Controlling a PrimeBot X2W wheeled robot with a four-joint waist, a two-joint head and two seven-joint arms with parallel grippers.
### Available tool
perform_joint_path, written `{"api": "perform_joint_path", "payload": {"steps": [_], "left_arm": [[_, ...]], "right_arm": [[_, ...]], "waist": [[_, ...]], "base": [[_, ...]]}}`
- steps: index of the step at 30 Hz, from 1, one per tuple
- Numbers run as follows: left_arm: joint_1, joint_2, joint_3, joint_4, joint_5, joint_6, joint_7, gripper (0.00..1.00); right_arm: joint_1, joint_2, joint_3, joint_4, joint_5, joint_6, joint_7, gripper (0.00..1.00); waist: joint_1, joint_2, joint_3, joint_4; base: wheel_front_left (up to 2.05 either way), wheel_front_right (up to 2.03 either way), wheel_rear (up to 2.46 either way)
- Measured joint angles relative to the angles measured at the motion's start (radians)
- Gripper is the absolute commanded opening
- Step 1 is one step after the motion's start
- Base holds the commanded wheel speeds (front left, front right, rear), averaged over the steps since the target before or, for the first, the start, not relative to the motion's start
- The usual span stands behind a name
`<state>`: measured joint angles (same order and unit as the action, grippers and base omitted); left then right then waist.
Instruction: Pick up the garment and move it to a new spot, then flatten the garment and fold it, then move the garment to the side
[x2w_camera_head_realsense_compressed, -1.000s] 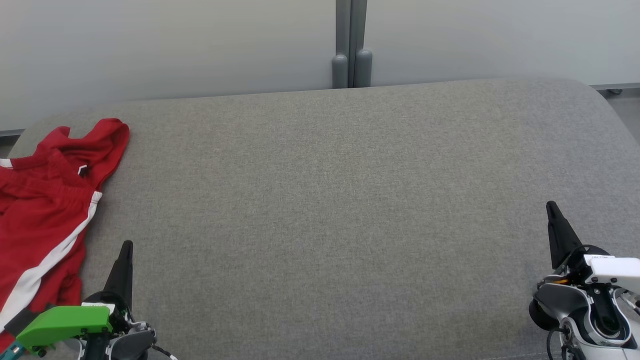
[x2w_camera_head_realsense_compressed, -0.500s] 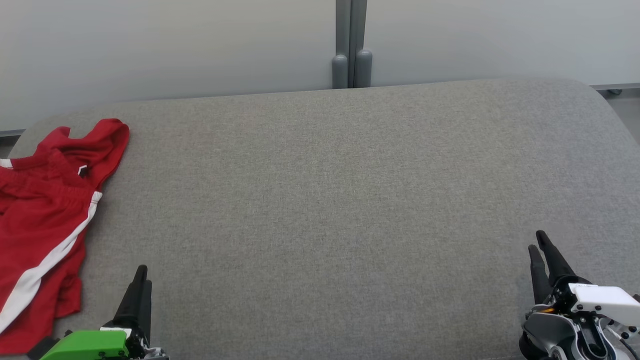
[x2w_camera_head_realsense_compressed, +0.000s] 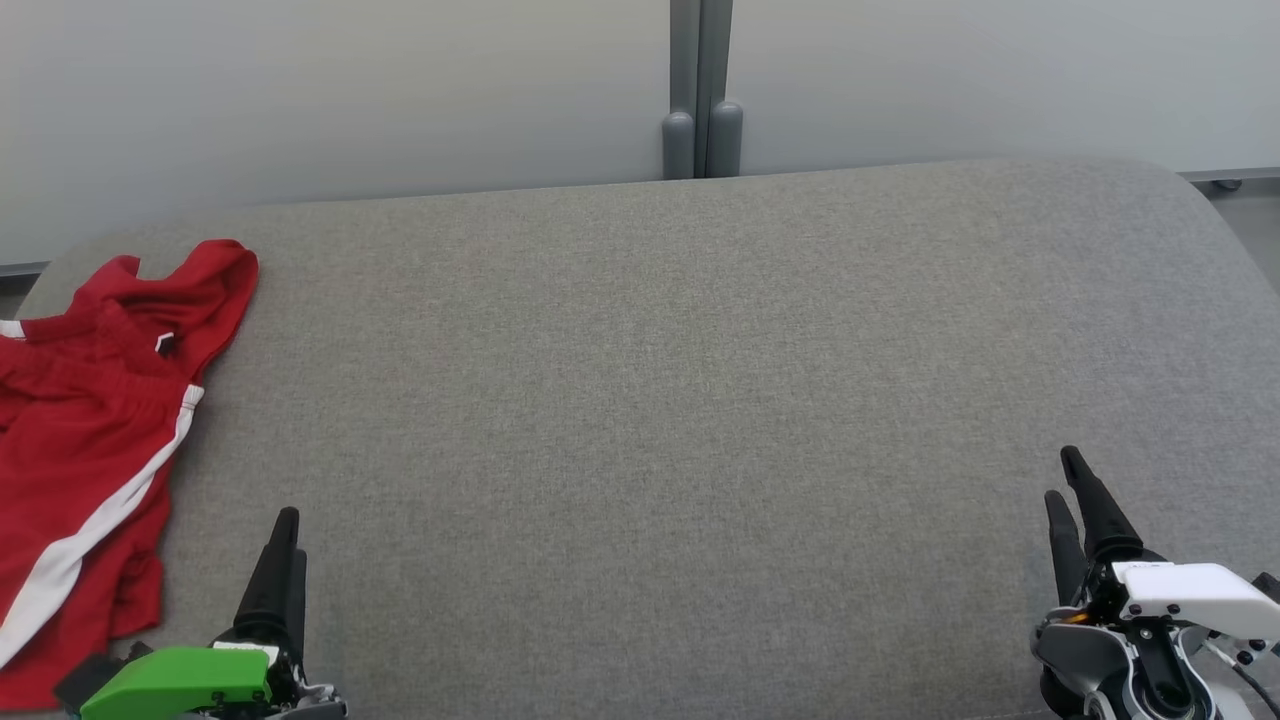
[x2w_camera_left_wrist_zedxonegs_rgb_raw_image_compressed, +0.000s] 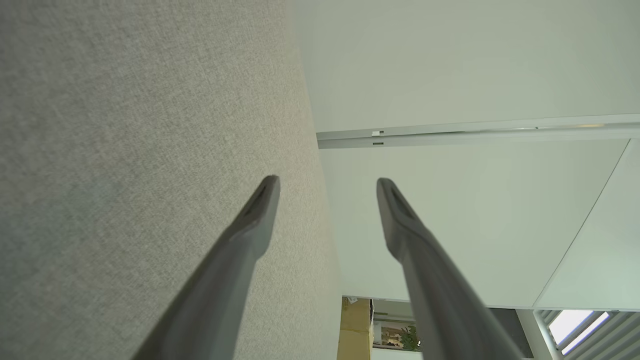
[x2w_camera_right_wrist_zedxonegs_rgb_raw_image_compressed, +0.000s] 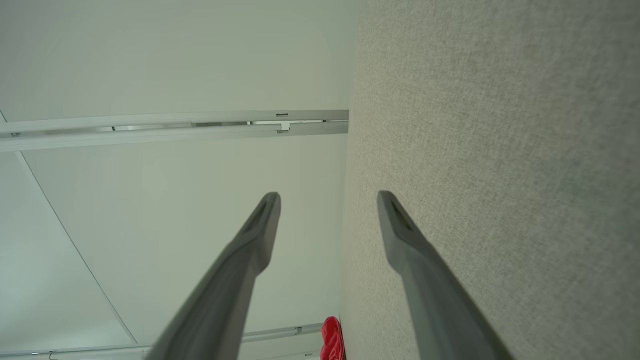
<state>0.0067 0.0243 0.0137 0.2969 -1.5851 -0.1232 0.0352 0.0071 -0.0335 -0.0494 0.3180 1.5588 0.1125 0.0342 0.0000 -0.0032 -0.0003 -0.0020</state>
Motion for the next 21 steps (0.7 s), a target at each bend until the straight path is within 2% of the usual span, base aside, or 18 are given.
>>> {"api": "perform_joint_path", "payload": {"steps": [9, 15, 21], "left_arm": [[-0.002, 0.020, -0.012, -0.053, 0.148, 0.013, -0.023, 1.00], [-0.003, 0.024, -0.018, -0.109, 0.308, 0.037, -0.049, 1.00], [-0.002, 0.034, -0.044, -0.144, 0.439, 0.055, -0.067, 1.00]], "right_arm": [[-0.011, -0.007, 0.014, -0.051, -0.162, -0.011, -0.026, 1.00], [-0.021, -0.023, 0.058, -0.094, -0.313, -0.035, -0.051, 1.00], [-0.021, -0.031, 0.107, -0.108, -0.427, -0.041, -0.067, 1.00]], "waist": [[0.0000, 0.0000, -0.001, -0.003], [0.0001, 0.0000, 0.000, -0.005], [0.0001, 0.0000, 0.001, -0.006]], "base": [[0.00, 0.00, 0.00], [0.00, 0.00, 0.00], [0.00, 0.00, 0.00]]}}
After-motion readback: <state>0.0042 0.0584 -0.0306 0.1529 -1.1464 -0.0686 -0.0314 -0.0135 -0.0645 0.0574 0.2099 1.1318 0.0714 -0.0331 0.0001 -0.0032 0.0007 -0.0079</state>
